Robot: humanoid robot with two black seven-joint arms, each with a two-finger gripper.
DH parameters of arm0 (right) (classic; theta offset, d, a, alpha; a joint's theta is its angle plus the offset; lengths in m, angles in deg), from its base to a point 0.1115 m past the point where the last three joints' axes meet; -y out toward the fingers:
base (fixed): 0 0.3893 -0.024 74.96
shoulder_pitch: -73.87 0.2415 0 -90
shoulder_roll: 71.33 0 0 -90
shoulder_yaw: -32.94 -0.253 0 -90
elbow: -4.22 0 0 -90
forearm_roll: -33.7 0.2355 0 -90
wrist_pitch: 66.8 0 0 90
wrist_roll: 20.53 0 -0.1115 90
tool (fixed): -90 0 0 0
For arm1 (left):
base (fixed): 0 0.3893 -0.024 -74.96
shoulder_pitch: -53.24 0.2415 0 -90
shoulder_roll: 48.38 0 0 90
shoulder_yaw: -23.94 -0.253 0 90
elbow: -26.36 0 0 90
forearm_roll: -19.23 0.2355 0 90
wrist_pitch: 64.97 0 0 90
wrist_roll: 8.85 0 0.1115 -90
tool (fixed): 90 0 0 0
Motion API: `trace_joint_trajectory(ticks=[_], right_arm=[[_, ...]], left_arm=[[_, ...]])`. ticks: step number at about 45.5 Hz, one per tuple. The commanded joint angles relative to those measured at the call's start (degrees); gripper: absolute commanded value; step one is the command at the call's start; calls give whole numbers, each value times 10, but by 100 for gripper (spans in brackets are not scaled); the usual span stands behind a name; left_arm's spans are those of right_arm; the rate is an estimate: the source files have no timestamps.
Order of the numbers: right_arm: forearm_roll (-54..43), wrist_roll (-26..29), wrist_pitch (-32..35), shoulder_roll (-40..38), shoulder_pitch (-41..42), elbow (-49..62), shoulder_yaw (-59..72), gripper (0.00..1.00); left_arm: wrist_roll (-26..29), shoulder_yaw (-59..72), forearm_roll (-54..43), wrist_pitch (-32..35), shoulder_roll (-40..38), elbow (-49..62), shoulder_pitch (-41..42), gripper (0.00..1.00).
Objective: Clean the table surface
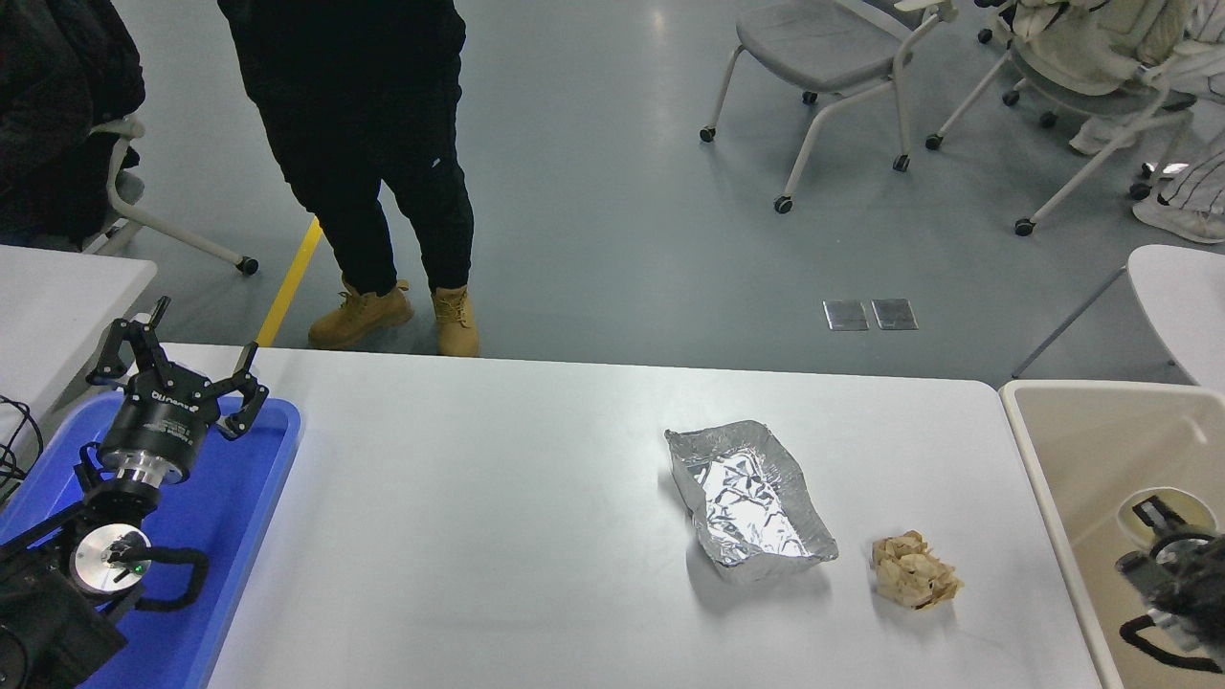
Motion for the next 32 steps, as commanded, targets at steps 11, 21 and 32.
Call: trace_joint_trajectory(ticks=[11, 21, 32], right_arm=[[34, 0, -5, 23, -19, 30, -15, 30], [35, 1, -20, 11, -11, 49, -77, 100], [35, 1, -15, -2, 17, 49, -129, 100]], left_arm=[[0, 0, 0, 1, 0, 0, 0, 100], [0, 0, 0, 1, 0, -1, 0, 100], [0, 0, 0, 1, 0, -1, 0, 100]])
